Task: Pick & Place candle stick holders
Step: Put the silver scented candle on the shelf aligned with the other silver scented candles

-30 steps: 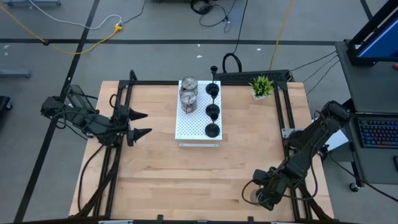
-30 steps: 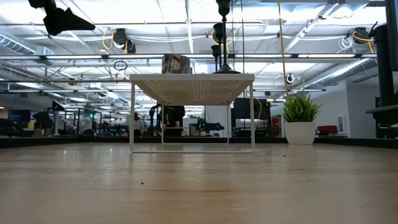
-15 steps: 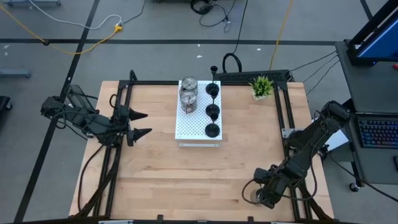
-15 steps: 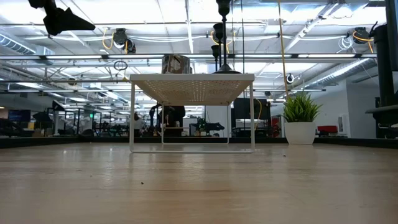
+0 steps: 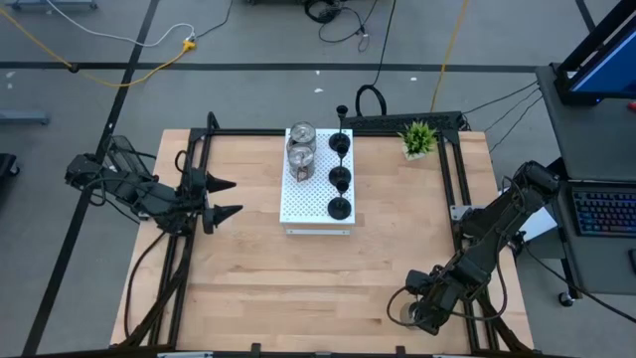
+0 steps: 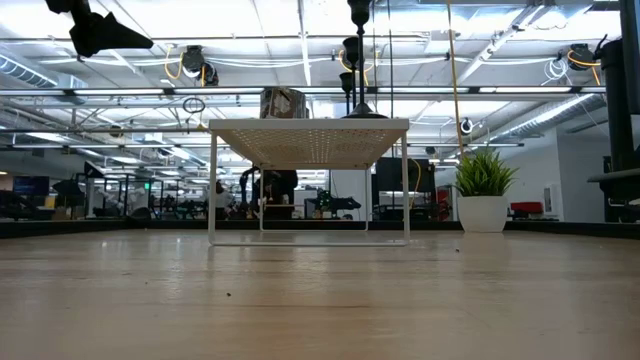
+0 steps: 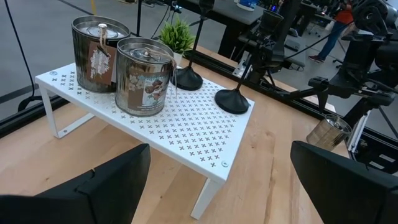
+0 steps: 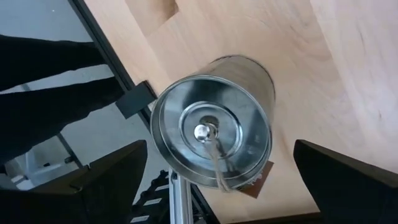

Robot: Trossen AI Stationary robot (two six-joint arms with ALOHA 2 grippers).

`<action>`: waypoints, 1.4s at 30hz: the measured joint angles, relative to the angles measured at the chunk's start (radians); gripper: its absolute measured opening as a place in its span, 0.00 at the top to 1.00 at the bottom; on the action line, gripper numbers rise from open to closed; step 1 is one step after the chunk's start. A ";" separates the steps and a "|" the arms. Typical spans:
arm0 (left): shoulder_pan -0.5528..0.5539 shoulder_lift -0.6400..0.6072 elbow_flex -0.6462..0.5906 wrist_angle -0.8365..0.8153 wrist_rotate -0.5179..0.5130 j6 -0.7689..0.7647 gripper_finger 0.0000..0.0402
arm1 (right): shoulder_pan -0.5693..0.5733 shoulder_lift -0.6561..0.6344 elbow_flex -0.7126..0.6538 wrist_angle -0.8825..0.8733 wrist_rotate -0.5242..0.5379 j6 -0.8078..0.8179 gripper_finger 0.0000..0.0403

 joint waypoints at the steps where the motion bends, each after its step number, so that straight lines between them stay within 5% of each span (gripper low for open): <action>1: 0.000 0.000 0.000 0.000 0.000 0.000 0.02 | 0.000 0.000 0.000 0.000 0.000 0.005 0.01; 25: 0.000 0.000 0.000 0.000 0.000 -0.021 0.02 | 0.000 0.040 0.000 -0.014 -0.024 0.084 0.01; 42: 0.000 0.002 0.000 0.001 0.000 -0.037 0.02 | -0.016 0.028 0.000 0.004 -0.079 -0.056 0.01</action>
